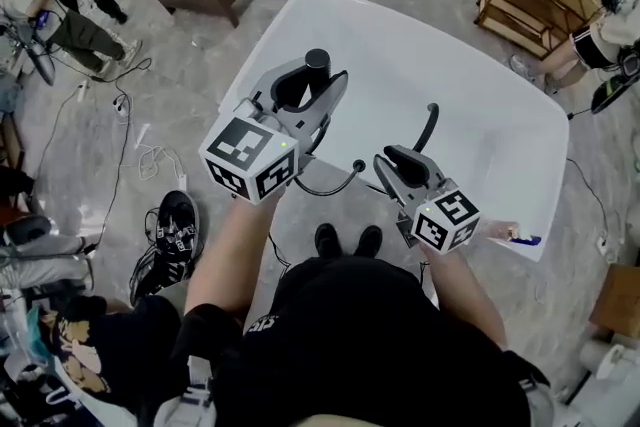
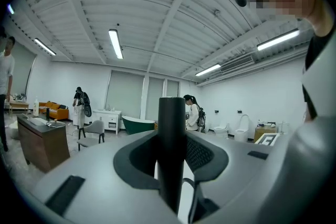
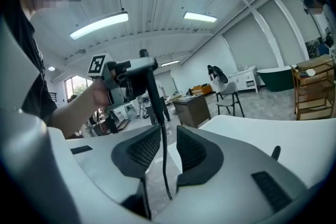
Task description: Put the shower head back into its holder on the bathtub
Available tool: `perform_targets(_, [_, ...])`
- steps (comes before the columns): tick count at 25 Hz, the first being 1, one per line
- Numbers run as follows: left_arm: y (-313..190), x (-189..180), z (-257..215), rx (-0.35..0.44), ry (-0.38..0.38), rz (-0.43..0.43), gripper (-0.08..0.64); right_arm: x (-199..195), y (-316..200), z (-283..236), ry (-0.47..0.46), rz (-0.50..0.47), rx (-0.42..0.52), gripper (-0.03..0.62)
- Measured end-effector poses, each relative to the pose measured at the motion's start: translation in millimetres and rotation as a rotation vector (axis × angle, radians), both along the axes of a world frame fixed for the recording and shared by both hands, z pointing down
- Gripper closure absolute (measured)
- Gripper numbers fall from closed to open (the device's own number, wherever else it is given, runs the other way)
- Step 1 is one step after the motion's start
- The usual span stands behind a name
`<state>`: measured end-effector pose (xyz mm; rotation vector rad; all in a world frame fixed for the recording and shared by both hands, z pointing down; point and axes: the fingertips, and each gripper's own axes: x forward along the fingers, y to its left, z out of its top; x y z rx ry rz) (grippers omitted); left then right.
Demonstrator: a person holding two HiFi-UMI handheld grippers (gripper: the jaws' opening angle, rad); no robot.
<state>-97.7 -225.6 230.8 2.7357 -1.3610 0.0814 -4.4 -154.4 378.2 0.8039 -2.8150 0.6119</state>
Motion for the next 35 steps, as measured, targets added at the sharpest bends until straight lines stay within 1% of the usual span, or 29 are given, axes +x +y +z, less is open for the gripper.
perform_targets(4, [4,3,-1,0.000,0.046,0.058,0.428,-33,1,27,0.041,-0.093,-0.012,0.452])
perform_targets(8, [10,5,6,0.006,0.053,0.101,0.428,-57,6,57,0.067,-0.164,-0.035,0.430])
perform_targets(14, [14,3,18,0.008,0.044,0.167,0.428,-86,6,80,0.080,-0.197,-0.053,0.425])
perform_targets(18, [12,-10,38,0.011,0.034,0.188,0.430,-100,-1,95,0.099,-0.210,-0.046,0.425])
perform_targets(20, [7,-20,57,0.001,0.024,0.172,0.430,-99,-6,108,0.115,-0.203,-0.054,0.425])
perform_targets(23, [-4,-37,96,-0.038,0.029,0.131,0.430,-86,-9,139,0.151,-0.177,-0.091,0.425])
perform_targets(28, [-17,-57,168,-0.083,0.040,0.095,0.430,-62,-1,223,0.227,-0.121,-0.201,0.425])
perform_targets(32, [-28,-53,205,-0.092,0.044,0.091,0.428,-51,8,279,0.259,-0.094,-0.280,0.425])
perform_targets(35, [-36,-47,233,-0.111,0.064,0.078,0.429,-46,9,320,0.273,-0.085,-0.316,0.425])
